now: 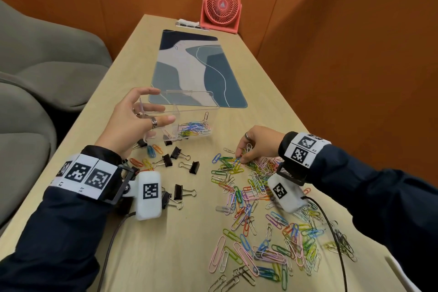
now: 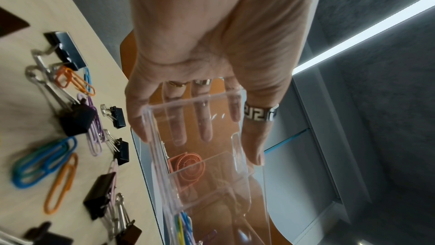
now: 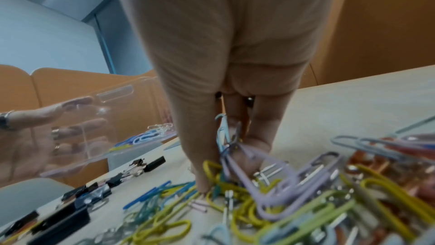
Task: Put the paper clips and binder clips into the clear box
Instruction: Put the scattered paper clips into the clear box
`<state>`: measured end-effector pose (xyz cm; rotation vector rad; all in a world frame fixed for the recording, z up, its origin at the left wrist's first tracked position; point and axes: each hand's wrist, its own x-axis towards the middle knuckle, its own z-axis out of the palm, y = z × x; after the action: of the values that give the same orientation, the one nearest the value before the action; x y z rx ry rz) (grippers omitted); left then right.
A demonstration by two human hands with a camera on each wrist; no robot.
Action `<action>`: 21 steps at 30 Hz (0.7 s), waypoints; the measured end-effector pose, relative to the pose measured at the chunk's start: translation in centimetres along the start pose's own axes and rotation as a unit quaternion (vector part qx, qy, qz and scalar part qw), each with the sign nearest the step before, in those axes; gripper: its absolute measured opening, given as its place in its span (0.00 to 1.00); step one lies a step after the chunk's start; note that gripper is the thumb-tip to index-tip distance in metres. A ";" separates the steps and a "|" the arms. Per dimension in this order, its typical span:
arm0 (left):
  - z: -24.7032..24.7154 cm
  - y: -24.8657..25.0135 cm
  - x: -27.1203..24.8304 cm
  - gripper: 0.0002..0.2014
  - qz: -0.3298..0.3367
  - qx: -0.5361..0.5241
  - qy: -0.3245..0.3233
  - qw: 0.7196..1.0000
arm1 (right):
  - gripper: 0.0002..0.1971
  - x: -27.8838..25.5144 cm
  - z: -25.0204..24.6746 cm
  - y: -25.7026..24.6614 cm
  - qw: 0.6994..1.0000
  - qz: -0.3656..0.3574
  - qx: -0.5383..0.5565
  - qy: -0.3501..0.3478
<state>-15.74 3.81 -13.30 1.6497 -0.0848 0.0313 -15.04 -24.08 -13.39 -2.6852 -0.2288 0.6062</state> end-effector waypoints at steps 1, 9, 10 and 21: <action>0.0 0.0 0.0 0.27 -0.001 0.000 -0.001 1.000 | 0.09 0.0 -0.1 0.1 1.000 0.000 0.013 0.001; 0.3 0.1 -0.2 0.29 -0.005 -0.004 -0.009 1.000 | 0.09 -0.4 -2.6 -0.1 0.997 -0.025 0.058 0.053; 0.3 0.1 -0.2 0.29 -0.006 -0.004 -0.011 1.000 | 0.08 -0.5 -3.3 -0.5 0.995 -0.031 0.068 0.063; 1.0 -0.1 -0.2 0.27 -0.011 0.005 -0.031 0.999 | 0.04 0.5 -7.7 -8.1 0.957 -0.165 0.142 0.190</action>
<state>-15.99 2.80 -13.48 1.6607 -0.1146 -0.0361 -11.79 -19.09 -3.92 -2.3491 -0.4337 0.0133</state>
